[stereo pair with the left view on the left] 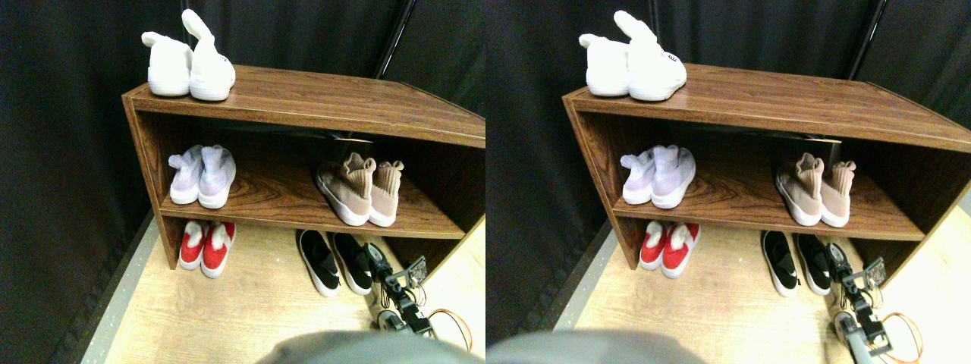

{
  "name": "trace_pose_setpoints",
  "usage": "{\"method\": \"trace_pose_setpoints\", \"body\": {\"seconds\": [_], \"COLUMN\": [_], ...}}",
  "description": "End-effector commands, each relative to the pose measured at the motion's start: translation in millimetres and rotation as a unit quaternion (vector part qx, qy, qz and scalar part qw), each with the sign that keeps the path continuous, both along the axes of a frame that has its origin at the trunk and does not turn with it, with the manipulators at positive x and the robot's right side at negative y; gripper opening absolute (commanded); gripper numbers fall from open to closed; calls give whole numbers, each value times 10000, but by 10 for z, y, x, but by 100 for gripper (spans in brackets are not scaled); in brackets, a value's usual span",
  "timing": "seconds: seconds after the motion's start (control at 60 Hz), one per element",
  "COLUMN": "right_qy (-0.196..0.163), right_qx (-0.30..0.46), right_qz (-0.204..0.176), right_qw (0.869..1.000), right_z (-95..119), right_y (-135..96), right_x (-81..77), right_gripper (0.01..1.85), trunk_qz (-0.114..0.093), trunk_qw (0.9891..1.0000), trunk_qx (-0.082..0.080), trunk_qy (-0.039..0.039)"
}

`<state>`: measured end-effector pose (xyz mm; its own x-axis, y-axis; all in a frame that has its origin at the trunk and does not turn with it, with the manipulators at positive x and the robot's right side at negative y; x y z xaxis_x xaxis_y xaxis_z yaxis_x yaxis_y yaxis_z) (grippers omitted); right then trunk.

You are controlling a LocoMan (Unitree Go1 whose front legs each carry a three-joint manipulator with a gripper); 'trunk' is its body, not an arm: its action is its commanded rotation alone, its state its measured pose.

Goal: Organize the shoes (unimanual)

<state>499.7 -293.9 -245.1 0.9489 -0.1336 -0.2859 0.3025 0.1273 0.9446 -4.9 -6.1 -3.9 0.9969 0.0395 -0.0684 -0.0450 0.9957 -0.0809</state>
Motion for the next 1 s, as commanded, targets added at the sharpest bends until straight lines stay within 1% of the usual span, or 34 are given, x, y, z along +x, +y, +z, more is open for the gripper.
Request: {"method": "trace_pose_setpoints", "body": {"seconds": [0.017,0.133,0.167,0.283,0.317,0.35,0.4,0.517,0.6,0.683,0.75,0.833,0.883,0.9,1.0], "right_qy": [149,128,105,119,85,137,120,98,65,135,185,174,222,163,70], "right_qx": [203,227,240,212,79,97,64,142,132,131,-48,-99,-118,-100,-120], "right_qz": [205,236,305,271,377,314,356,220,317,191,81,98,-36,-25,-56], "right_qw": [9995,9994,9992,9993,9992,9994,9993,9996,9994,9996,9998,9998,9997,9998,9999], "right_z": [-39,-11,-7,13,17,26,35,45,42,49,49,47,72,72,96], "right_y": [111,177,191,219,225,234,239,242,243,244,206,126,79,59,-4], "right_x": [-11,-18,-17,-31,-33,-38,-44,-68,-93,-109,-97,-72,-72,-72,-90], "right_gripper": [6,6,6,6,6,6,6,6,6,6,6,6,6,6,6], "trunk_qz": [77,84,84,72,68,68,65,59,50,50,30,12,12,-3,-31], "trunk_qw": [9998,9997,9997,9997,9997,9997,9997,9997,9997,9997,9998,9998,9998,9998,9998], "trunk_qx": [-130,-151,-155,-165,-170,-173,-175,-190,-187,-187,-177,-168,-168,-165,-160], "trunk_qy": [149,152,153,142,149,152,152,149,142,142,133,141,141,128,123]}}
